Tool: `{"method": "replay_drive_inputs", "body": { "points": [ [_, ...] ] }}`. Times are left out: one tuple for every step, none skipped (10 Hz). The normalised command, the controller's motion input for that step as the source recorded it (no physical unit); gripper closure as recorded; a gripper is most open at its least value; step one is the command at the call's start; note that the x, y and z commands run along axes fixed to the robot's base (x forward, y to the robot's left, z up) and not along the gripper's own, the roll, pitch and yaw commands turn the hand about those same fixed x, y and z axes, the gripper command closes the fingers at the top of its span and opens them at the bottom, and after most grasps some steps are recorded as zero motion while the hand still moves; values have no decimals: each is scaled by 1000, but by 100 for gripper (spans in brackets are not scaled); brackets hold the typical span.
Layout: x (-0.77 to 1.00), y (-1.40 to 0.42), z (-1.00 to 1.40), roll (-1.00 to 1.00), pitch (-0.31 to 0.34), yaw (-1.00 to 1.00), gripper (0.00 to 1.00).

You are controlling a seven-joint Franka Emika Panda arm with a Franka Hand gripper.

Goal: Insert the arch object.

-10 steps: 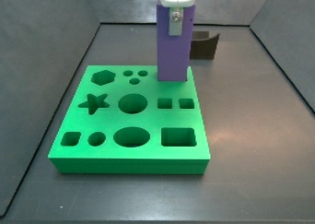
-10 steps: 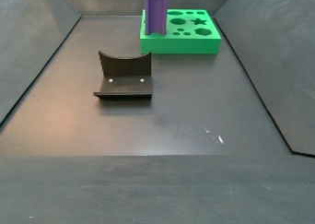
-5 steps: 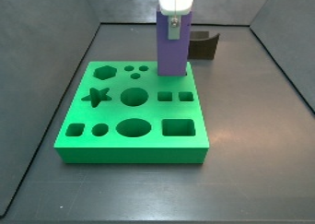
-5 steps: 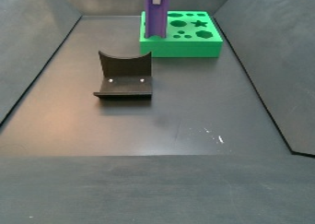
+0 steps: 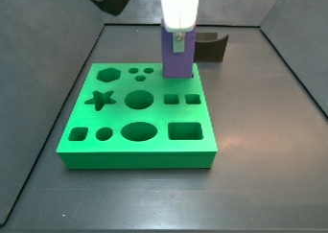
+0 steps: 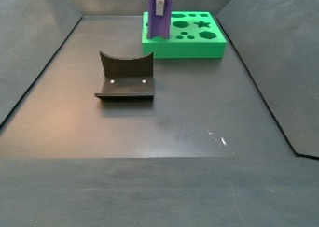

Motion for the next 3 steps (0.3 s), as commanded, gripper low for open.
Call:
{"method": "replay_drive_inputs", "body": {
  "points": [
    [-63,0,-163,-49,-46,0,100],
    [-40,0,-69,-74,-80,0,100],
    [0,0,0,0,0,0,100]
  ]
}}
